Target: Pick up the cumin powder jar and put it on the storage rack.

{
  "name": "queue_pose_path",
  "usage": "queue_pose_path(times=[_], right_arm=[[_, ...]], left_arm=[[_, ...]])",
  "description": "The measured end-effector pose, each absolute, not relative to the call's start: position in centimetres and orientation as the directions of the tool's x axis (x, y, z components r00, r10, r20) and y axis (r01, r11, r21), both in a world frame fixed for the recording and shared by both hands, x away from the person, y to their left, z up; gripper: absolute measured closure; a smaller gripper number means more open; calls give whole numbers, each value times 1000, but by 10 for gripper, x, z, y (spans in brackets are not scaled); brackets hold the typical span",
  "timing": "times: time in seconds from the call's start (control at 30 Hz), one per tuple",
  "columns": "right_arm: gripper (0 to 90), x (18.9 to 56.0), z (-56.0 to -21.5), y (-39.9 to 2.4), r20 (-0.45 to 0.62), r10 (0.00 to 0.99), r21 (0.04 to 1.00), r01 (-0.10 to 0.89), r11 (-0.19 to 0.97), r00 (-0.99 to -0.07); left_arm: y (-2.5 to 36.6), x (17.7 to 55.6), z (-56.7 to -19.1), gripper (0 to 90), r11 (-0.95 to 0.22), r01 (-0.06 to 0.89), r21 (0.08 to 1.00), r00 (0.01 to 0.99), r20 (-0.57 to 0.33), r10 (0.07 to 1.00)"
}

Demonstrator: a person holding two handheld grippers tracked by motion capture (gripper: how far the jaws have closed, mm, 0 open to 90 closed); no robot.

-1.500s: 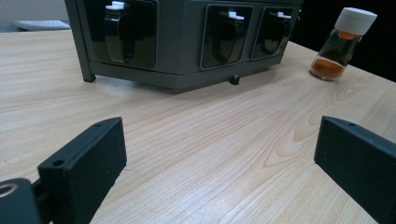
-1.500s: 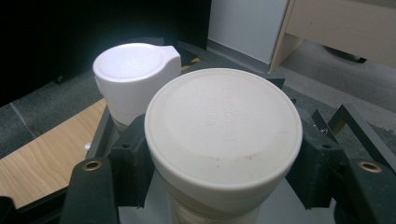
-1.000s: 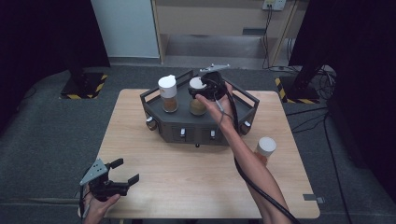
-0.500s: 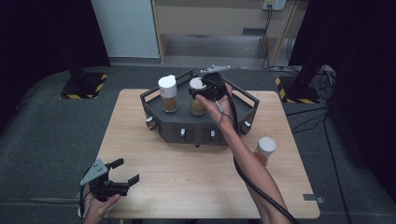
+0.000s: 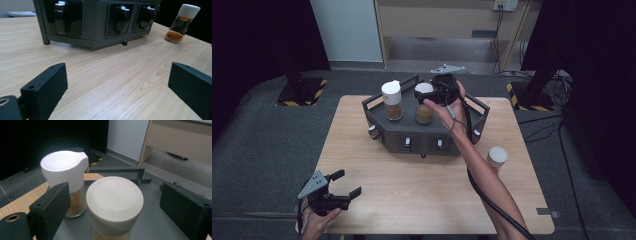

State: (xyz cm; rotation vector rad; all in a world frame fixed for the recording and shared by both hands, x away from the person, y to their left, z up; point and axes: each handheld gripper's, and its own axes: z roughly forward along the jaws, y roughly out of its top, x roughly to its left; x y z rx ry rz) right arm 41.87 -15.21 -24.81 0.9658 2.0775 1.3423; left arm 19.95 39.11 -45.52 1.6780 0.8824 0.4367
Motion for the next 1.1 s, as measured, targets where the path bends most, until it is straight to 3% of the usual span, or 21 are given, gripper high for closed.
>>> queue_pose_path(times=[0.5,1.1], right_arm=[[53,366,-225,-187,-63,688,927,213,309,-723],[31,297,-244,-244,-61,640,934,182,306,-766]], left_arm=[[390,199,-454,17,-94,323,942,652,-149,744],[389,199,-454,16,-97,323,941,653,-147,743]])
